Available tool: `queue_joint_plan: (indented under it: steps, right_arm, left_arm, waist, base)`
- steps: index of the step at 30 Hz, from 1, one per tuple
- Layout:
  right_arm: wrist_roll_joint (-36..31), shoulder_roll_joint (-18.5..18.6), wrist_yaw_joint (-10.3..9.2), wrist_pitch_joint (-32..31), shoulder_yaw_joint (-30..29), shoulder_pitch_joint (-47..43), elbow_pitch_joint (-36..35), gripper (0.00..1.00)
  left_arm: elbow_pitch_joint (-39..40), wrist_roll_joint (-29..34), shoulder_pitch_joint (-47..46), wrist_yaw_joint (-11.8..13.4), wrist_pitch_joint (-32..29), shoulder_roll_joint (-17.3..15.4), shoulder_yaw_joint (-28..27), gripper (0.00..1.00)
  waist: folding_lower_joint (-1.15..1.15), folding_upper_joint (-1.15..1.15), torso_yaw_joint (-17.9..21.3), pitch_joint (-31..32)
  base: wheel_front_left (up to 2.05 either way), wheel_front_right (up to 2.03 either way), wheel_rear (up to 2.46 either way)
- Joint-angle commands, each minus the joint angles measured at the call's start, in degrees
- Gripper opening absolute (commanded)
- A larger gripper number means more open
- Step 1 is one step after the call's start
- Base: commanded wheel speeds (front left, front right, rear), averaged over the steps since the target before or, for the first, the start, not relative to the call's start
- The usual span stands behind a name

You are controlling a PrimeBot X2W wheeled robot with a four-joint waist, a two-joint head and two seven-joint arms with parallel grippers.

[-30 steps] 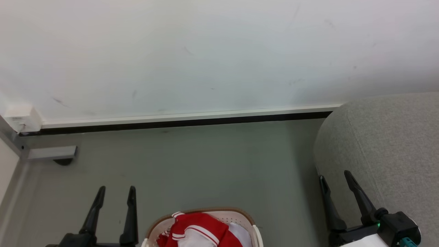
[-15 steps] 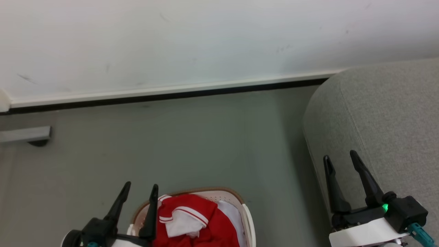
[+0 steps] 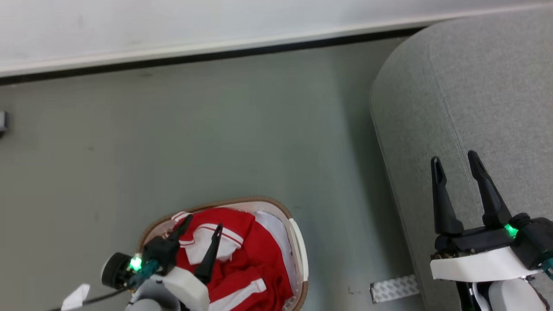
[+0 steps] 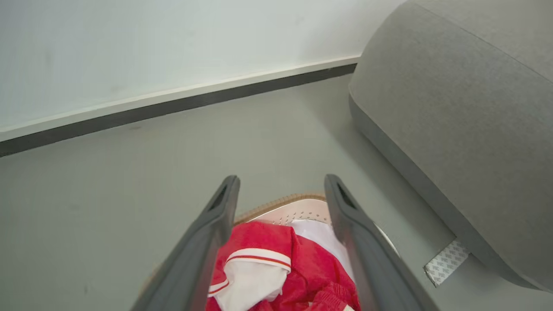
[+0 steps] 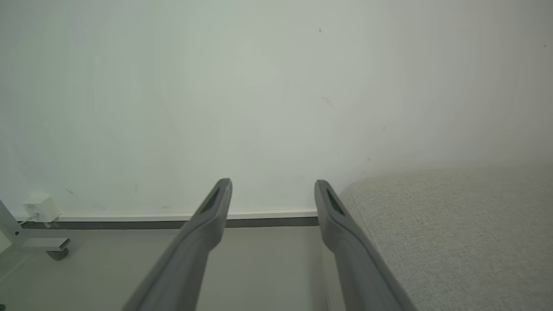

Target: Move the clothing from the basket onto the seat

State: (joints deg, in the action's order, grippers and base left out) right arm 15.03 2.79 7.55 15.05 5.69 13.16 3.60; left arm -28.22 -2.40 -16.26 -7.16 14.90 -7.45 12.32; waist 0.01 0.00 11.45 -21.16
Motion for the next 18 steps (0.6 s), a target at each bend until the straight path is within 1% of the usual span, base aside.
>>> queue_joint_plan:
  steps: [1,5,9,14,18]
  right_arm:
    - [-0.4,0.2,-0.12,0.2,-0.1,1.1,-0.4,1.00]
    - [0.2,0.2,-0.12,0.2,-0.8,2.2,-1.7,1.00]
    - [1.1,0.2,-0.12,0.2,-1.8,3.3,-3.2,1.00]
    - [2.4,0.2,-0.12,0.2,-2.8,4.6,-4.3,1.00]
    - [3.7,0.2,-0.12,0.2,-3.0,5.8,-4.8,1.00]
  left_arm:
    - [-1.5,0.7,-1.2,-0.2,-0.2,-0.8,0.5,1.00]
    - [-8.1,-0.7,-5.6,-0.3,-1.4,-2.0,4.6,1.00]
    - [-13.0,-4.0,-9.8,-0.3,-2.9,-3.7,11.9,1.00]
    - [-15.0,-11.1,-14.2,-0.3,-5.9,-6.6,22.5,1.00]
    - [-15.4,-17.3,-17.2,-0.2,-10.6,-9.5,30.8,1.00]
  waist:
    - [-0.01,0.00,1.1,-2.4]
    - [-0.01,0.00,2.1,-5.5]
    - [-0.01,0.00,2.8,-8.9]
    - [-0.01,0.00,3.4,-12.9]
    - [-0.01,0.00,4.1,-15.8]
  base:
    - [0.00,0.00,0.00]
    - [0.00,0.00,0.00]
    - [0.00,0.00,0.00]
    - [0.00,0.00,0.00]
    - [0.00,0.00,0.00]
